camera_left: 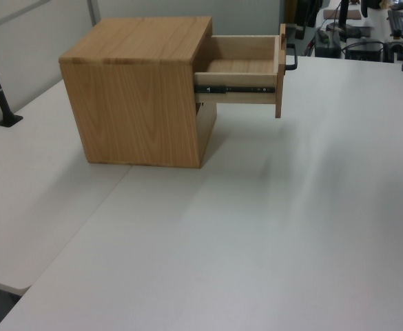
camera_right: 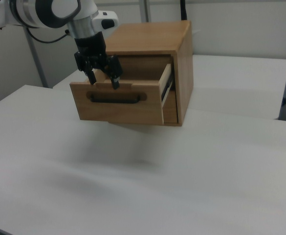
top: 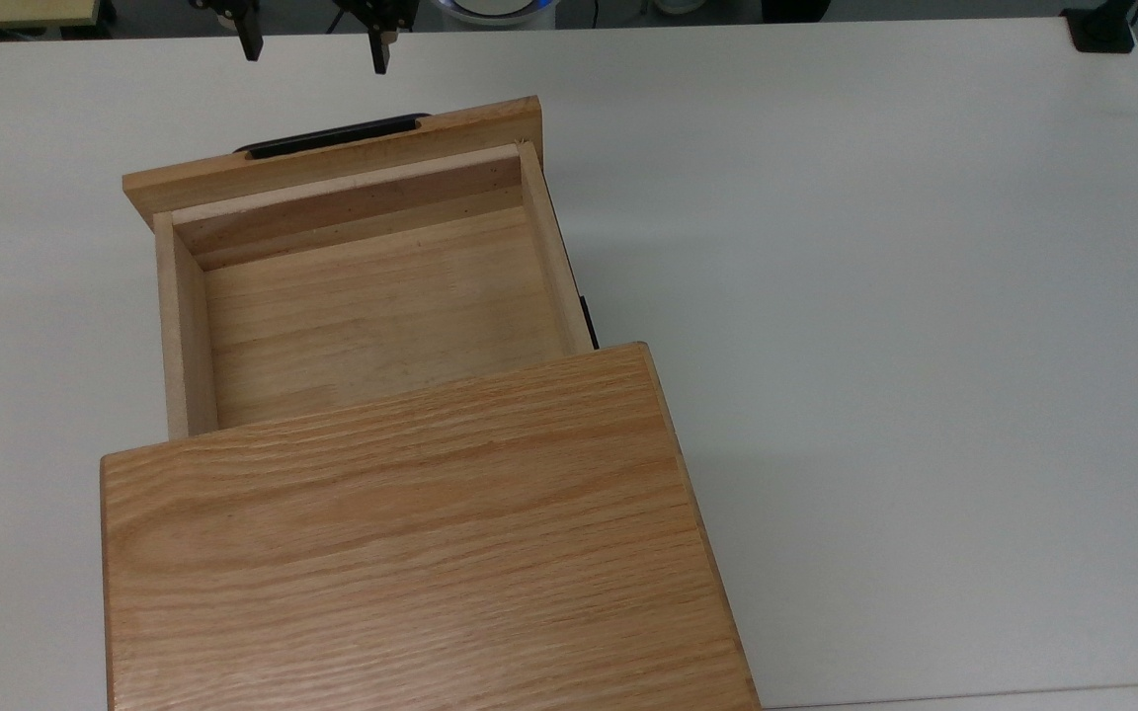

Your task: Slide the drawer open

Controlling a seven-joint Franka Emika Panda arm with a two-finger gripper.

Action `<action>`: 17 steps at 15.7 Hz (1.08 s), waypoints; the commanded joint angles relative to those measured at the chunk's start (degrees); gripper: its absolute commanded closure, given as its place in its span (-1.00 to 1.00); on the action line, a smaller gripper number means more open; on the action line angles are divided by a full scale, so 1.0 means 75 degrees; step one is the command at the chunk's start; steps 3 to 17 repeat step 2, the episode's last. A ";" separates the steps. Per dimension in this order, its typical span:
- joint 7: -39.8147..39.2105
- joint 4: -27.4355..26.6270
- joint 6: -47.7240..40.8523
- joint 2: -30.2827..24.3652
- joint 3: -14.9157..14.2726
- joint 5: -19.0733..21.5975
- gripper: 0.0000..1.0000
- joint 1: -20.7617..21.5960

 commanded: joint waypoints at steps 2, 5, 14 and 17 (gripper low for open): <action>-0.0238 -0.0146 -0.0099 -0.0152 -0.0010 -0.0096 -1.00 0.0054; -0.0238 -0.0146 -0.0099 -0.0152 -0.0010 -0.0096 -1.00 0.0054; -0.0238 -0.0146 -0.0099 -0.0152 -0.0010 -0.0096 -1.00 0.0054; -0.0238 -0.0146 -0.0099 -0.0152 -0.0010 -0.0096 -1.00 0.0054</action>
